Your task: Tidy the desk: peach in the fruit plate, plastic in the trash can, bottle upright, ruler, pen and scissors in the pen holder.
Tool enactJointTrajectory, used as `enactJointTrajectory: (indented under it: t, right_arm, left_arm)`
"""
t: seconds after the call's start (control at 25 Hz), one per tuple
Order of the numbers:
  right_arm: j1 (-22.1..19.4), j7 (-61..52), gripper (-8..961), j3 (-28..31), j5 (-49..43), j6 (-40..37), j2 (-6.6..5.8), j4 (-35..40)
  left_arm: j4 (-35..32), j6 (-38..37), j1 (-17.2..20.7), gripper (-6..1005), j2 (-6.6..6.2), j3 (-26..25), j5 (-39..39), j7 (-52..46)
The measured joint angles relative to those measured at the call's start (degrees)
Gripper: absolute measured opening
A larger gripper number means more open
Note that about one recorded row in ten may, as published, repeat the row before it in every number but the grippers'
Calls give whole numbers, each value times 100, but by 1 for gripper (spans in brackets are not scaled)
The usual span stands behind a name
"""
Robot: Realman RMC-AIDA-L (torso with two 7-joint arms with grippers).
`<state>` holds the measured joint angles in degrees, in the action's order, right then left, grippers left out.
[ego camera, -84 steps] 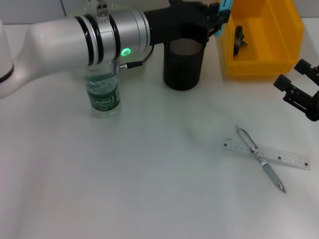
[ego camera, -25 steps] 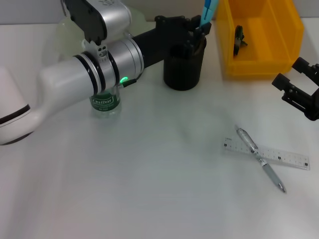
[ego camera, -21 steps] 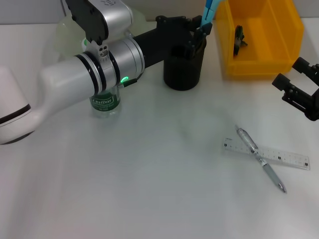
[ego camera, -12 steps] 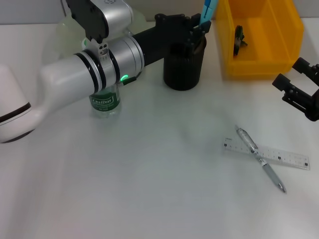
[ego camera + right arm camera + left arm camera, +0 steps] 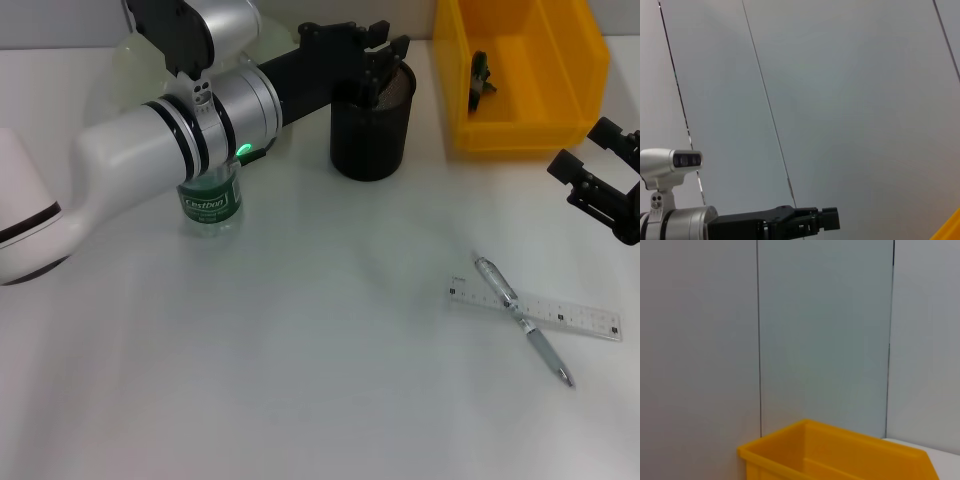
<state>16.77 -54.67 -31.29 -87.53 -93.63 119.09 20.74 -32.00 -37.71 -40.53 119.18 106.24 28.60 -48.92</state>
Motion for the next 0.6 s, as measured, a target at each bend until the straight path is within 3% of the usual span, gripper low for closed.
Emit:
enactJointTrajectory:
  t: [0.48,0.6]
  right_arm:
    - [-9,0,818,29,-2,-13,0,0]
    - [-50,0,818,44,-3,-64,0,0]
  left_arm:
    - [-377,-153,254,261,-5,36,39,4]
    - [-518,-695,518,281,-27,-30,59,68]
